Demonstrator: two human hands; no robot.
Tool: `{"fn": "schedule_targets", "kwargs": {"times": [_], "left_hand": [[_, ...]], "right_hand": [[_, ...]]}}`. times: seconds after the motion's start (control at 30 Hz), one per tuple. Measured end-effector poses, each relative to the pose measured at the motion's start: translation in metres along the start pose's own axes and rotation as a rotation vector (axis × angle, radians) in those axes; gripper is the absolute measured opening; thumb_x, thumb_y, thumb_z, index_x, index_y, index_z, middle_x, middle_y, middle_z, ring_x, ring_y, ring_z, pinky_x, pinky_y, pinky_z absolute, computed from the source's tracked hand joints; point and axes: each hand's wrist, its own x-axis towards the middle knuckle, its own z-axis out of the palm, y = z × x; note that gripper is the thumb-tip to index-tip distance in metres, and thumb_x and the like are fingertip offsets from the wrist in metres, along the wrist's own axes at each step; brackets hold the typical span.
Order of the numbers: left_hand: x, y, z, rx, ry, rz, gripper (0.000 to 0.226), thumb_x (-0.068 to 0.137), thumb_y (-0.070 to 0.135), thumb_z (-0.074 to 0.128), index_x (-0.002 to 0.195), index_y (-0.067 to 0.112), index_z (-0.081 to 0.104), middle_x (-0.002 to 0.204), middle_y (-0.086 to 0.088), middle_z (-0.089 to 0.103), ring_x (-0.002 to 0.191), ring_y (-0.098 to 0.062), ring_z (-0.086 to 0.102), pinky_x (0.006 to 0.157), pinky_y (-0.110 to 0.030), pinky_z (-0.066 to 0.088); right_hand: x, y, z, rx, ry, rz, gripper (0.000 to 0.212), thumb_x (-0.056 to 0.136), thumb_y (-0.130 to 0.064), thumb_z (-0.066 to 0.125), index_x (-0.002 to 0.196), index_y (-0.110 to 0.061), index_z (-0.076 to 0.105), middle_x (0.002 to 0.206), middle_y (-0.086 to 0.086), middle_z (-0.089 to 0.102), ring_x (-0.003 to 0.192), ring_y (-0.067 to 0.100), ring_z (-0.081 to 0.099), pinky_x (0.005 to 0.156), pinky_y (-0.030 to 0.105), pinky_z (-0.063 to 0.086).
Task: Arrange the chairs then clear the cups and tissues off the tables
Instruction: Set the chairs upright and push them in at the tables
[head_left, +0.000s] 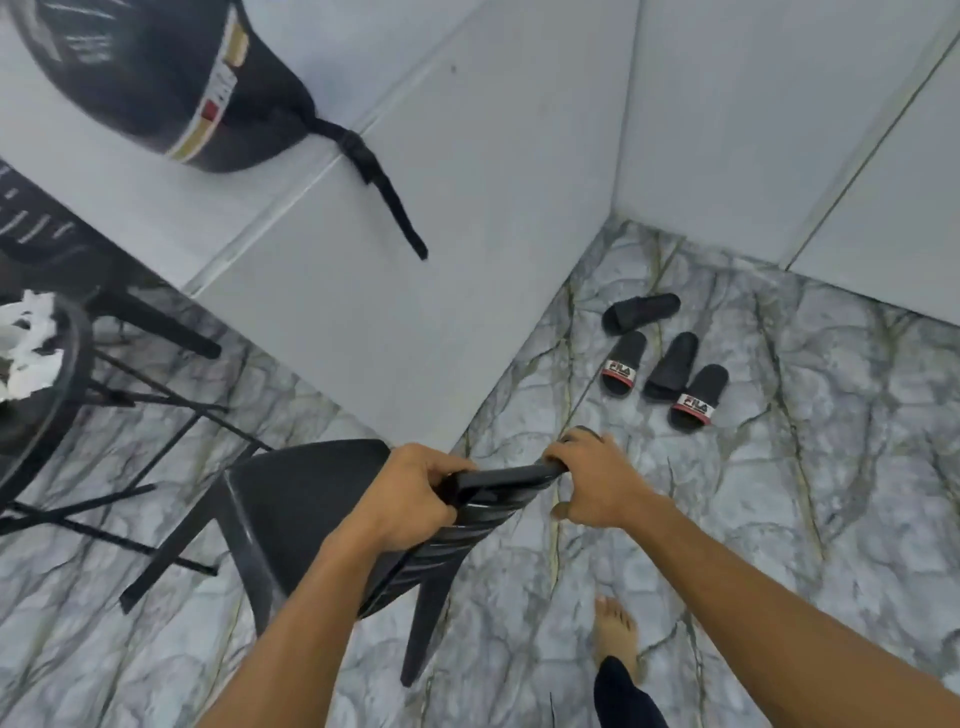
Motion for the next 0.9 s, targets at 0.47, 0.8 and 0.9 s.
{"fn": "schedule_targets", "kwargs": {"times": [0.47, 0.8, 0.9], "left_hand": [[-0.336, -0.167, -0.100, -0.068, 0.813, -0.223, 0.044, 0.074, 0.003, 0.071, 0.111, 0.026, 0.073, 0.103, 0.010, 0.071, 0.100, -0.012, 0.067, 0.088, -0.036, 0.057], [-0.391, -0.232, -0.075, 0.454, 1.060, -0.465, 0.034, 0.073, 0.049, 0.076, 0.092, 0.026, 0.060, 0.084, 0.007, 0.065, 0.082, -0.022, 0.062, 0.070, -0.037, 0.041], [-0.412, -0.257, -0.083, 0.399, 1.108, -0.498, 0.031, 0.072, 0.047, 0.081, 0.087, 0.028, 0.061, 0.077, 0.008, 0.064, 0.075, -0.020, 0.061, 0.065, -0.034, 0.040]], "right_hand": [[-0.025, -0.404, -0.027, -0.378, 0.138, -0.423, 0.047, 0.068, -0.068, 0.074, 0.081, -0.027, 0.058, 0.089, 0.000, 0.065, 0.088, 0.024, 0.063, 0.069, 0.033, 0.038], [-0.041, -0.553, 0.046, -0.404, 0.113, -0.669, 0.040, 0.069, -0.061, 0.077, 0.082, -0.027, 0.063, 0.078, -0.004, 0.062, 0.079, 0.022, 0.062, 0.071, 0.034, 0.049], [-0.021, -0.560, 0.043, -0.452, 0.056, -0.717, 0.042, 0.067, -0.060, 0.078, 0.086, -0.026, 0.061, 0.084, -0.004, 0.065, 0.085, 0.021, 0.061, 0.072, 0.033, 0.048]]}}
